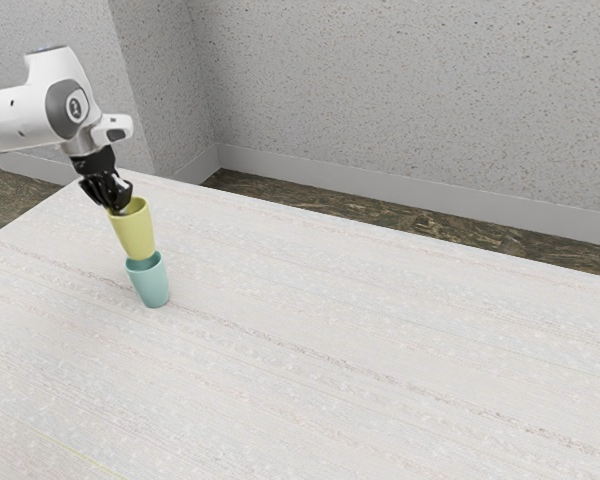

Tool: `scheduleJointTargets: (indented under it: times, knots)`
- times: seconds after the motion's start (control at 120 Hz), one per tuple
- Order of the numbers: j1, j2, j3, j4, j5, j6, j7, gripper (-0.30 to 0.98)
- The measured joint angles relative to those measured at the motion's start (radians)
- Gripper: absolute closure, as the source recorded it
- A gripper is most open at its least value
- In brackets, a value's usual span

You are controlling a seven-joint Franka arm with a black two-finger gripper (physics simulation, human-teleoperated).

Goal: Place the right cup onto the left cup

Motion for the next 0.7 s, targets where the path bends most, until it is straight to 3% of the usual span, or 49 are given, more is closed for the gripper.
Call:
scheduleJointTargets:
  times: [0.7]
  knots:
    - [0.015,0.081,0.001,0.034,-0.033,0.003,0.039,0.79]
